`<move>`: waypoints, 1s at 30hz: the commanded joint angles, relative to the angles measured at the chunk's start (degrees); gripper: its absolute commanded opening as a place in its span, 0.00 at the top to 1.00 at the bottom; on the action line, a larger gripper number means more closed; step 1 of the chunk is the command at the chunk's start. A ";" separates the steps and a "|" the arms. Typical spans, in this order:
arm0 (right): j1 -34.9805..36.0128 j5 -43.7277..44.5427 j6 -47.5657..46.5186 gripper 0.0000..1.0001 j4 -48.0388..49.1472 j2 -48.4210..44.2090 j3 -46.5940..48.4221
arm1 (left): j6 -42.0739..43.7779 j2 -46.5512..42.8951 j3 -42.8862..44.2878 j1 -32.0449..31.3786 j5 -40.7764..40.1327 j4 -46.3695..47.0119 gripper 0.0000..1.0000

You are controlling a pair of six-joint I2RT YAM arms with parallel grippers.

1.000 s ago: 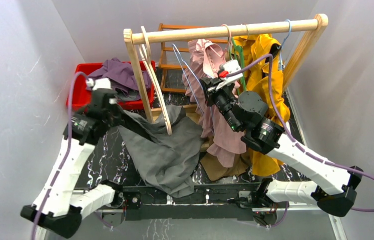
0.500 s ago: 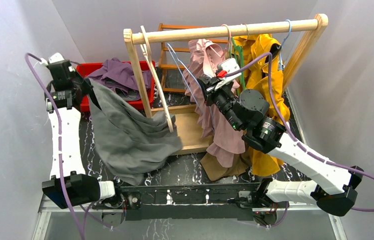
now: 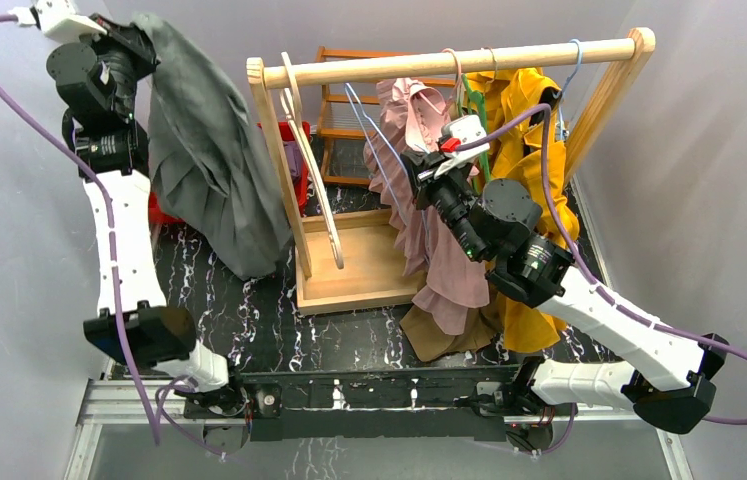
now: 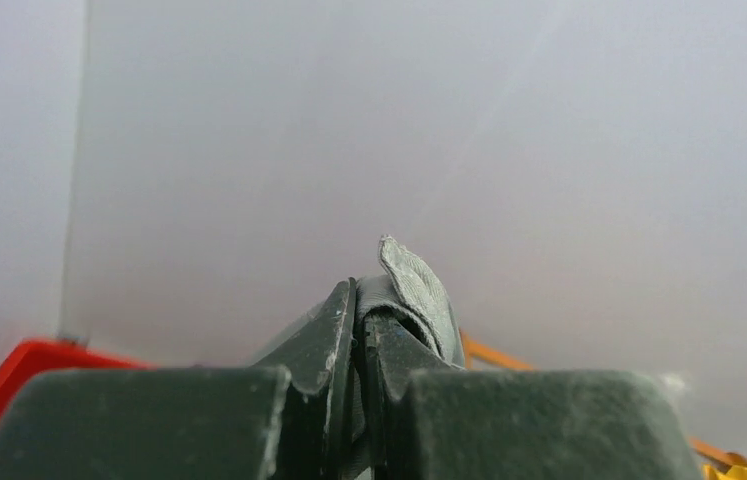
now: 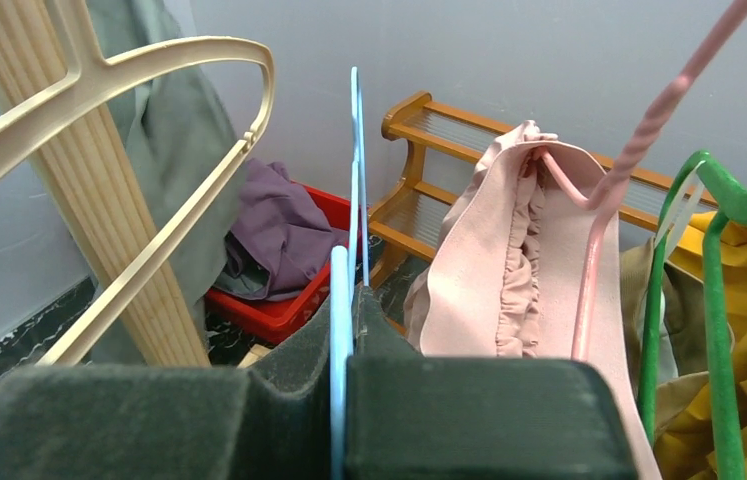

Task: Remove the skirt from the hanger
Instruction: Place the skirt in the bin.

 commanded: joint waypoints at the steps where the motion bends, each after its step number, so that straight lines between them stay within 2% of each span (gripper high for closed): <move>1: 0.11 2.51 0.19 1.00 4.09 -0.97 1.27 | -1.56 6.09 9.63 0.19 4.53 15.95 1.00; 6: -0.02 3.01 1.22 1.00 2.46 0.08 2.77 | -0.78 17.41 24.64 0.20 4.62 19.72 1.00; 13: 0.11 3.61 1.92 1.00 0.58 1.90 4.57 | -4.65 29.04 36.26 0.19 5.37 29.78 1.00; 26: 0.10 3.51 2.25 1.00 -1.50 4.79 6.55 | -6.58 36.00 43.03 1.30 2.96 38.27 1.00; 30: 0.08 3.35 2.60 1.00 -1.21 4.81 6.26 | -7.20 35.80 39.69 1.33 5.96 38.85 1.00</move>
